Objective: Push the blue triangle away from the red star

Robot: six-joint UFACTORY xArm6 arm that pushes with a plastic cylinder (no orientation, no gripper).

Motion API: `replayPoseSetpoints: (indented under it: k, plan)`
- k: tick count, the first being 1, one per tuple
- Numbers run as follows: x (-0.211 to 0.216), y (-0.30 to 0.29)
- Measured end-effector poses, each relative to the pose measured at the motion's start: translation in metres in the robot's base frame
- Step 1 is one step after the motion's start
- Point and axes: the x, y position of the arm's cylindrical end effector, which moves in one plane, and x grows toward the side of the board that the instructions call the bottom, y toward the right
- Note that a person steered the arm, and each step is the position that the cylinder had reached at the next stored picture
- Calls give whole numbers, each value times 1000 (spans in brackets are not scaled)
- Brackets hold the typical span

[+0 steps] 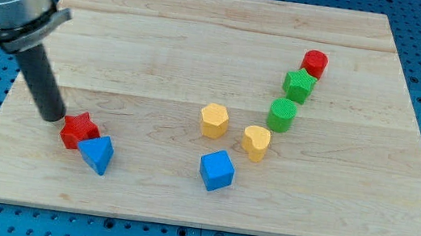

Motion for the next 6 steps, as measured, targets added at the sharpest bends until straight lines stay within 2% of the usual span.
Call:
replayPoseSetpoints:
  k: [1, 2, 4, 5, 6]
  plan:
    - [40, 24]
    - [80, 0]
    - [58, 90]
    - [98, 78]
    - [99, 164]
